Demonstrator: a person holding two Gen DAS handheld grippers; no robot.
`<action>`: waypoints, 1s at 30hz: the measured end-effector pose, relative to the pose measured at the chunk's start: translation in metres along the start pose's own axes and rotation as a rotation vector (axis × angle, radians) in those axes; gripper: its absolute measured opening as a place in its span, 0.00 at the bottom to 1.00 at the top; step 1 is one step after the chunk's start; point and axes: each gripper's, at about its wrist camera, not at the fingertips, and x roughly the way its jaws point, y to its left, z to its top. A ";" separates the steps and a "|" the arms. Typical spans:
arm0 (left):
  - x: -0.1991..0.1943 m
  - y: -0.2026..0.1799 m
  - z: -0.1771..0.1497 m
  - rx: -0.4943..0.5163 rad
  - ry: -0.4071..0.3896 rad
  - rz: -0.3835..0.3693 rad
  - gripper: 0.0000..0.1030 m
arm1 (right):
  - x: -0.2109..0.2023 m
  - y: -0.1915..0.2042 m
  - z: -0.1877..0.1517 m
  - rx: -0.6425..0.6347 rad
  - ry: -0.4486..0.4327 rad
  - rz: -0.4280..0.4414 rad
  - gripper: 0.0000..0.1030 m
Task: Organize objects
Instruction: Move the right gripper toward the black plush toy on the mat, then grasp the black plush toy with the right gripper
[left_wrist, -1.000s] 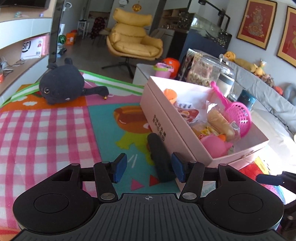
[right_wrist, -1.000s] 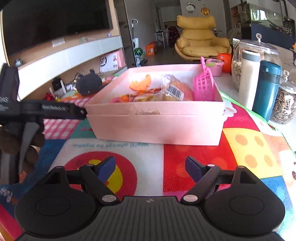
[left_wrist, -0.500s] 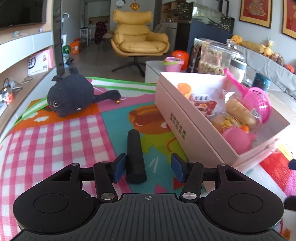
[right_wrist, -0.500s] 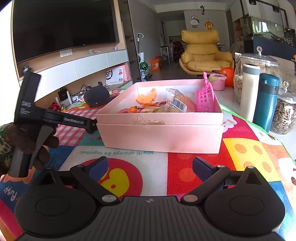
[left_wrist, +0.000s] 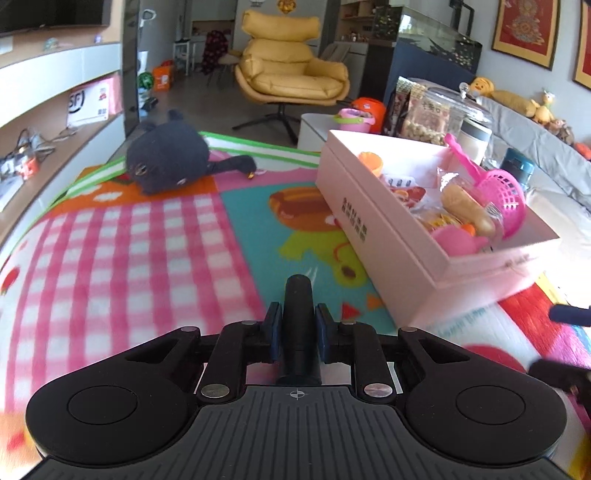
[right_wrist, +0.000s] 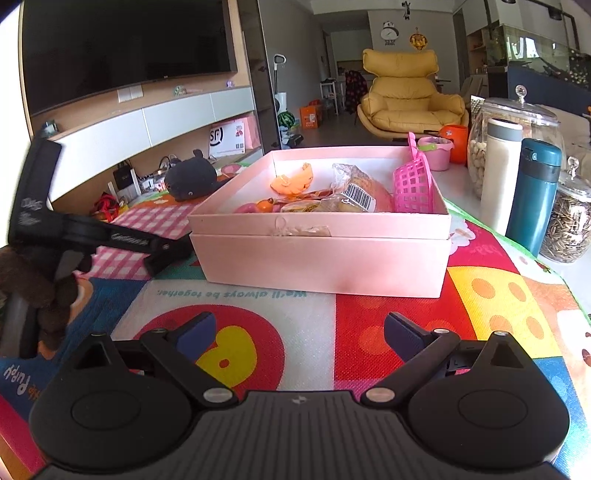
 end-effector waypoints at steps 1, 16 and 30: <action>-0.009 0.004 -0.008 -0.019 -0.011 -0.006 0.21 | 0.000 0.003 0.003 -0.017 0.003 -0.001 0.95; -0.059 0.039 -0.067 -0.253 -0.153 -0.055 0.21 | 0.139 0.131 0.187 -0.256 0.198 0.107 1.00; -0.060 0.041 -0.068 -0.276 -0.158 -0.066 0.21 | 0.303 0.206 0.194 -0.388 0.318 -0.050 0.97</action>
